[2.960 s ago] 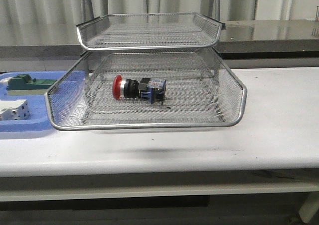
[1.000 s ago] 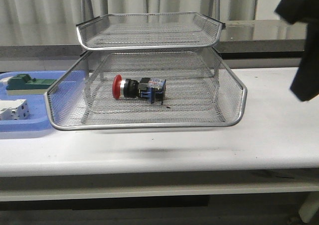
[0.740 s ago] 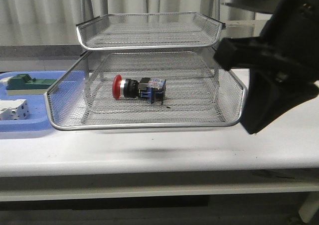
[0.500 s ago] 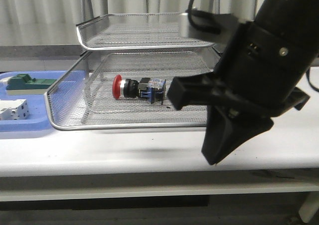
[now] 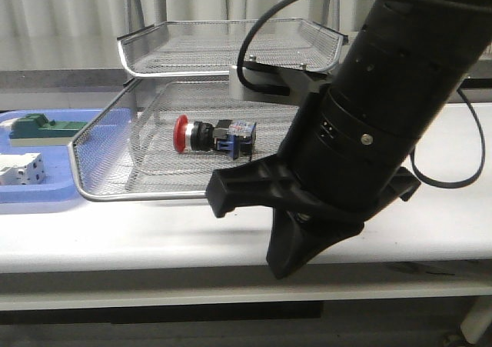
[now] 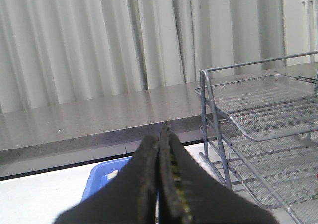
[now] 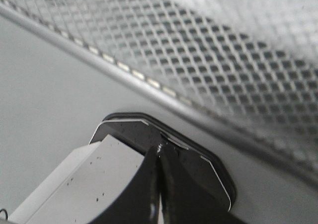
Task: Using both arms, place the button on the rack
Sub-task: 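Reach the right gripper to the front edge of the wire tray, then push the wire tray back into the rack with the right gripper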
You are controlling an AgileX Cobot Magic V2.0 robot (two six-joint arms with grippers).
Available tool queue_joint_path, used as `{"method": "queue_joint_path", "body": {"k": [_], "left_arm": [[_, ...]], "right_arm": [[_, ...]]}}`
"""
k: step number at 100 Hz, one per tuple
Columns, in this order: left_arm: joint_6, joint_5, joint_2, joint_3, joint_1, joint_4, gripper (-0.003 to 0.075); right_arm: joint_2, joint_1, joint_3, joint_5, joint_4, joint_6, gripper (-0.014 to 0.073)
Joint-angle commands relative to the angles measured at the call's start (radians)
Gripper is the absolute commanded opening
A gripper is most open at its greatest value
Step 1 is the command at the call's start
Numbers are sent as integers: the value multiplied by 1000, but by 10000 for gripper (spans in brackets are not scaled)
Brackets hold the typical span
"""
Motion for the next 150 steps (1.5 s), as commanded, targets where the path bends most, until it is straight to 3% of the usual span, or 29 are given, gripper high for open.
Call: {"method": "queue_joint_path", "body": {"k": [1,26,63,118,150], "left_arm": [[-10,-77,-26,-27,2,-5,-20],[-10,-77,-26,-27,2,-5,-20],[-10,-76,-26,-27,2,-5,-20],[-10,-76,-26,-27,2,-5,-20],[-10,-76,-26,-27,2,-5,-20]], "right_arm": [[-31,-1,-28,-73,-18,-13,-67],[-21,-42,-53,-125,-66,-13,-67],[55,-140,-202,-126,-149,-13,-67],[191,-195,-421,-125,-208,-14,-67],[175,-195,-435,14,-207,-13,-67]]}}
